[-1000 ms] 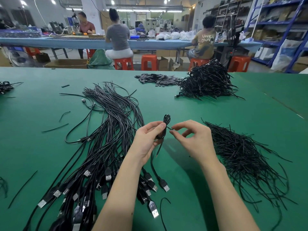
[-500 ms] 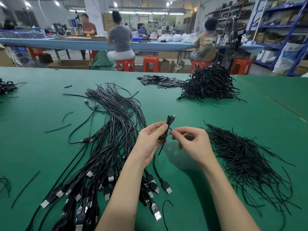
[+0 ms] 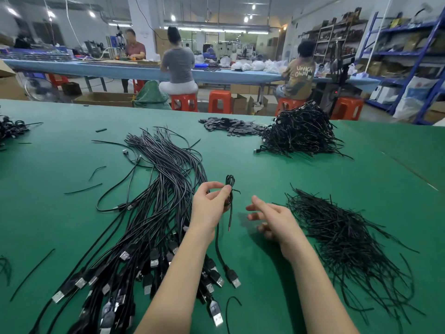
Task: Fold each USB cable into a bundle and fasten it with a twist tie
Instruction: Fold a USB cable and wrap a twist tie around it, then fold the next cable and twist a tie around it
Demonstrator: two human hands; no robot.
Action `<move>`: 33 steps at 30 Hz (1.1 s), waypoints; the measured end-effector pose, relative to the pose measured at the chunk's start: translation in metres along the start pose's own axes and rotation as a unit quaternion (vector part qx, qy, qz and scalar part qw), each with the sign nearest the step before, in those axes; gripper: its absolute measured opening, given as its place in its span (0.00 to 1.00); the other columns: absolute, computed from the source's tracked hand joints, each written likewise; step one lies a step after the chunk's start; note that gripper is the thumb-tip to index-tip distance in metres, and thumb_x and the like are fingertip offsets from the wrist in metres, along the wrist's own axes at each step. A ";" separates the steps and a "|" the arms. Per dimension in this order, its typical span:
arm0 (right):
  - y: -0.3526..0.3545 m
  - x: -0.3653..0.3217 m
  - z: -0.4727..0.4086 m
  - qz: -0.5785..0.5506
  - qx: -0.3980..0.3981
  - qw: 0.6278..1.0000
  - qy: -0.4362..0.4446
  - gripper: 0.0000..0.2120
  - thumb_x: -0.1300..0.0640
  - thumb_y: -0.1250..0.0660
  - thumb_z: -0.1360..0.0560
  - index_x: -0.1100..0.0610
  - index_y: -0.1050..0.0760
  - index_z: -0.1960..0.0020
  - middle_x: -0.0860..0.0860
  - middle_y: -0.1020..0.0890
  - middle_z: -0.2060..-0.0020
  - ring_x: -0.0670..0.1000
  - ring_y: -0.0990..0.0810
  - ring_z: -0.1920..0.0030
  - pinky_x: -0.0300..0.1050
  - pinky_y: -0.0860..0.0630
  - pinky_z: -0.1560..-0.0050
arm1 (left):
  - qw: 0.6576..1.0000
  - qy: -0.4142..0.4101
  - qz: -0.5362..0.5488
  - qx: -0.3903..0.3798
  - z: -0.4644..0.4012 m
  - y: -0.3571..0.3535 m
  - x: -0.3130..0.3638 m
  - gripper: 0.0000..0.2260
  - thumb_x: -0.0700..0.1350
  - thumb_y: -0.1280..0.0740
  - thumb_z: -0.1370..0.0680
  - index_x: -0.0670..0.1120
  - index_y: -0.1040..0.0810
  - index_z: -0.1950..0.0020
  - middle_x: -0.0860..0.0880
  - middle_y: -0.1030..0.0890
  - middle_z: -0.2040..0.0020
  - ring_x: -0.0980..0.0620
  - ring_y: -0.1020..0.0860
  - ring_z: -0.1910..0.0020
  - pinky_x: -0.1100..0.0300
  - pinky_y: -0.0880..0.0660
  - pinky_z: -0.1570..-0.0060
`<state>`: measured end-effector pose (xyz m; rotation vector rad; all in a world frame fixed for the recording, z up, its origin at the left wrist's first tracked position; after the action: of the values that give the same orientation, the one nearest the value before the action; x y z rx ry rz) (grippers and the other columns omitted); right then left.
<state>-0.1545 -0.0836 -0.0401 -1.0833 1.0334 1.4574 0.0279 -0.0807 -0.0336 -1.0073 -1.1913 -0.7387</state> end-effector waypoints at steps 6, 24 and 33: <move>-0.007 0.002 0.001 0.125 0.042 0.991 0.030 0.10 0.51 0.28 0.25 0.56 0.14 0.60 0.47 0.14 0.66 0.41 0.27 0.77 0.35 0.32 0.72 | 0.989 -0.024 -0.145 0.017 -0.047 -0.039 0.008 0.07 0.37 0.31 0.26 0.47 0.24 0.55 0.45 0.17 0.58 0.45 0.18 0.59 0.50 0.19 0.49; -0.007 0.000 0.000 0.109 0.027 0.993 0.027 0.13 0.54 0.30 0.25 0.54 0.16 0.67 0.54 0.14 0.66 0.48 0.24 0.76 0.36 0.30 0.75 | 0.905 -0.099 -0.403 -0.089 -0.026 -0.062 0.014 0.10 0.47 0.36 0.19 0.47 0.24 0.39 0.51 0.23 0.38 0.51 0.26 0.39 0.62 0.33 0.42; -0.020 -0.029 0.008 0.259 0.039 0.953 0.153 0.07 0.51 0.30 0.24 0.51 0.15 0.56 0.43 0.13 0.62 0.43 0.18 0.59 0.39 0.25 0.54 | 0.971 -0.036 -0.202 -0.120 0.003 -0.012 0.014 0.08 0.41 0.39 0.17 0.41 0.22 0.48 0.47 0.16 0.48 0.51 0.16 0.47 0.55 0.24 0.39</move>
<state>-0.1325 -0.0795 -0.0112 -1.0452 1.6781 1.6666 0.0192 -0.0826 -0.0174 -1.0052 -1.4141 -1.1990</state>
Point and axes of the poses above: each hand's wrist, its own z-axis away from the middle knuckle, its own y-axis out of the back of the hand, x = y × z, the point moved 7 cm from there along -z, towards the middle knuckle
